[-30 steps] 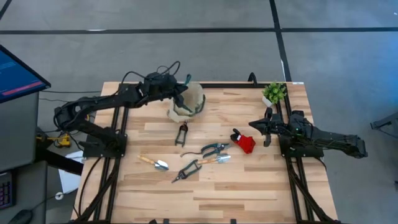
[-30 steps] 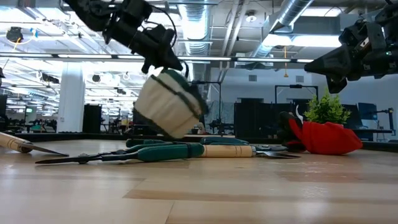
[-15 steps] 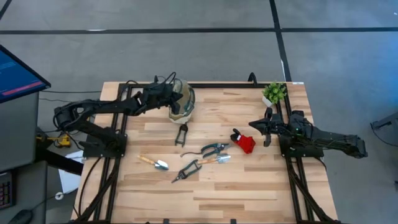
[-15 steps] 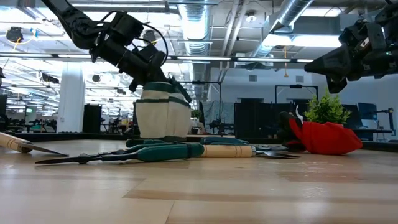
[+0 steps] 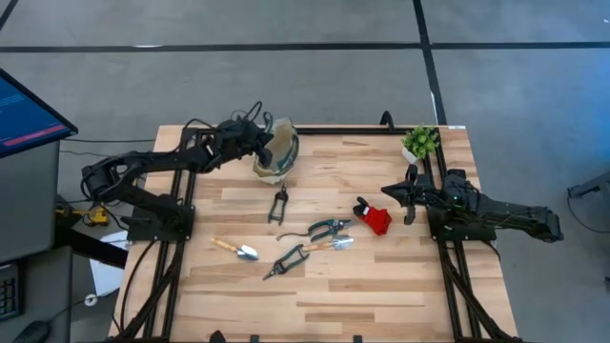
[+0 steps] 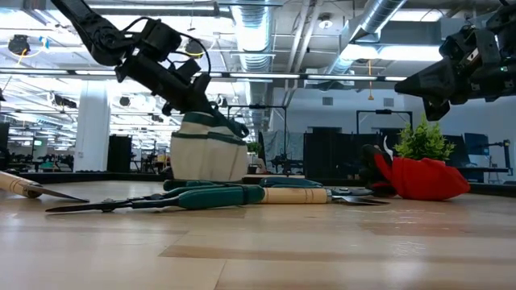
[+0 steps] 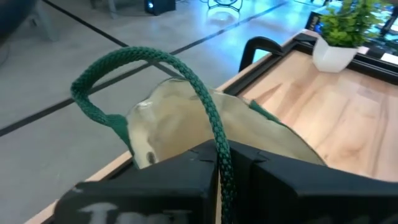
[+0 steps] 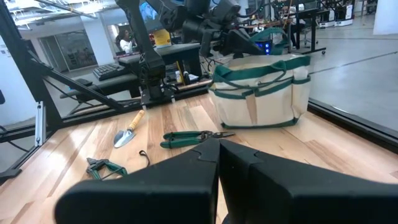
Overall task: Pick & Place Garden tools in Gardening bag
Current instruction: Prepare the brown gardening bag, then put the top green shear scissors into the brown gardening bag
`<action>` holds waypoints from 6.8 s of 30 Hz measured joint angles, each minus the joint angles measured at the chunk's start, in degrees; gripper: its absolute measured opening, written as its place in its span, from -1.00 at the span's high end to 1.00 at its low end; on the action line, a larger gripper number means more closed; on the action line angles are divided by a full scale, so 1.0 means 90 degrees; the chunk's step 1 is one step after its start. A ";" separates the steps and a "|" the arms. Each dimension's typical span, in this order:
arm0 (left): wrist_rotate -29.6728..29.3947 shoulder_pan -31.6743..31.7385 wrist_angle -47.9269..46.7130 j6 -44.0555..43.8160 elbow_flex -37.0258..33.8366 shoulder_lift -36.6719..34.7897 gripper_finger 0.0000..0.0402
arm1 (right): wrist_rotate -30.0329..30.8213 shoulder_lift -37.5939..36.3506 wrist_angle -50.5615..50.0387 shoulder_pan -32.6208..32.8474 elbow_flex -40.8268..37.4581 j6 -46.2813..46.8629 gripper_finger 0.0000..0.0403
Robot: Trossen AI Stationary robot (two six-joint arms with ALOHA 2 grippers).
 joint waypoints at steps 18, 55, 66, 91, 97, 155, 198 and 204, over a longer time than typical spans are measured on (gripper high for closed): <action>0.0022 -0.0011 0.0004 -0.0007 0.0000 0.0001 0.84 | -0.0005 0.0000 0.0001 0.0000 0.0000 -0.0001 1.00; -0.0963 -0.1673 -0.1123 0.0652 0.0002 -0.3472 0.59 | -0.0017 -0.0002 0.0000 0.0000 0.0000 0.0000 1.00; -0.0962 -0.2763 -0.1118 0.0651 0.0002 -0.3472 0.75 | -0.0017 -0.0002 0.0002 0.0000 0.0000 0.0000 1.00; -0.0967 -0.5092 -0.0500 0.0354 0.0000 -0.1974 0.98 | -0.0017 0.0000 0.0002 0.0000 0.0000 0.0215 1.00; -0.0969 -0.5390 -0.0249 0.0263 0.0000 -0.1364 0.98 | -0.0017 0.0000 0.0002 0.0000 0.0000 0.0214 1.00; -0.2141 -0.4930 -0.6101 -0.5519 0.1579 0.1088 0.59 | -0.0017 0.0000 0.0000 0.0000 0.0000 0.0221 1.00; -0.2154 -0.4081 -0.3199 -0.5683 0.0330 0.1803 0.12 | -0.0017 0.0000 0.0000 0.0000 0.0000 0.0215 1.00; -0.2066 -0.4076 -0.3143 -0.5685 0.0328 0.1761 0.12 | -0.0017 0.0000 0.0000 0.0000 0.0000 0.0216 1.00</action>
